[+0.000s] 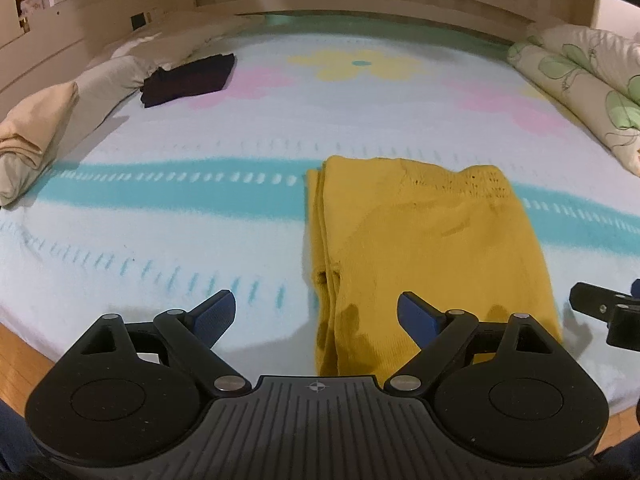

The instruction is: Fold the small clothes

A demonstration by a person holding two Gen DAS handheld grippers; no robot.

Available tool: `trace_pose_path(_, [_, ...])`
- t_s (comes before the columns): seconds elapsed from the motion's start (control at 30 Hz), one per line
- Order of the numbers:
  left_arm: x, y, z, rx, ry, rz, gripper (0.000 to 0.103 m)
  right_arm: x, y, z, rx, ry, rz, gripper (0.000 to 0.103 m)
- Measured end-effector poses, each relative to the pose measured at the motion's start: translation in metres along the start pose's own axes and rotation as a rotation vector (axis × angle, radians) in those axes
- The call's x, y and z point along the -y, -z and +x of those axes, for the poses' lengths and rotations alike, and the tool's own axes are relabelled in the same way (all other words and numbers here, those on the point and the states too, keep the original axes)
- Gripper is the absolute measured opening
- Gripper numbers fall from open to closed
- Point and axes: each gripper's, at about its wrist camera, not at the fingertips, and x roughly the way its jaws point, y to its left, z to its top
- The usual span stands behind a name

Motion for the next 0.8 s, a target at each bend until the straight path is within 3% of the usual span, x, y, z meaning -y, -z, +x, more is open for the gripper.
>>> trace_pose_path(0.8, [0.009,0.003,0.011,-0.085,0.015,0.018,0.082,0.006,-0.003,0.008,-0.038,-0.006,0.034,0.103])
